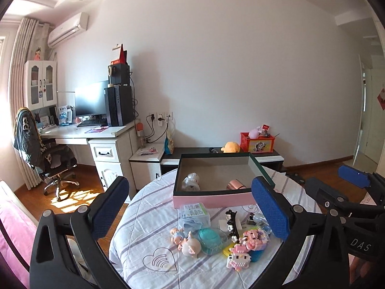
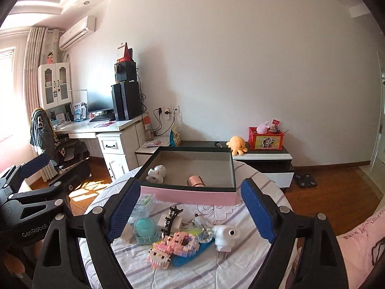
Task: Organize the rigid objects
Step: 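Withdraw both tools from the box back toward the toy pile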
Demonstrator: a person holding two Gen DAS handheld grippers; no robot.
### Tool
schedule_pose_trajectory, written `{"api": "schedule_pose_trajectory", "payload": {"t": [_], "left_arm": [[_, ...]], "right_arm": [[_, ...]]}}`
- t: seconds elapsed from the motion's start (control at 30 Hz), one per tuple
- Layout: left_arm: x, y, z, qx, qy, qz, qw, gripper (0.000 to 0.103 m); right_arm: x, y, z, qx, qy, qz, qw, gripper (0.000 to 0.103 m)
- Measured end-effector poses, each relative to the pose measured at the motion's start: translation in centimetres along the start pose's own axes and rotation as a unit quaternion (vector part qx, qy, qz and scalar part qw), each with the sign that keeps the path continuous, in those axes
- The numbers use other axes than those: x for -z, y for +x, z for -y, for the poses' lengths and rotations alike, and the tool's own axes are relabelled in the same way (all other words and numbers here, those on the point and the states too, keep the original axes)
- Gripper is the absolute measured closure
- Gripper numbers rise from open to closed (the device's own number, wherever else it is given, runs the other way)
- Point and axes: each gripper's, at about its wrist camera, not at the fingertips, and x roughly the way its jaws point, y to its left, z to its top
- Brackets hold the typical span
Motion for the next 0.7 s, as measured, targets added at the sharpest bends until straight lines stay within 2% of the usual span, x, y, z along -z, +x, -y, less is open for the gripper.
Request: {"api": "schedule_pose_trajectory", "payload": {"t": [0.1,0.3,0.37,0.4,0.7], "left_arm": [[0.5,-2.5,0.5,-0.006,0.007,0.01,0.9999,0.0],[1.0,-5.4,0.4,0.007,0.004,0.015,0.9999,0.0],[1.0,-6.0,0.5,0.006,0.003,0.017,0.9998,0.0],[0.9,-6.2,0.7,0.006,0.003,0.019,0.9998,0.0],[1.0,-7.5,0.7,0.007,-0.001,0.027,0.9996,0.0]], "right_arm": [[1.0,-2.7,0.3,0.011,0.004,0.013,1.0,0.016],[1.9,-6.3,0.3,0.036,-0.004,0.029,0.999,0.011],[2.0,-7.1,0.3,0.04,-0.005,0.033,0.999,0.007],[2.0,-7.4,0.2,0.044,-0.006,0.035,0.998,0.0],[2.2,-9.5,-0.9,0.047,-0.017,0.051,0.997,0.0]]}}
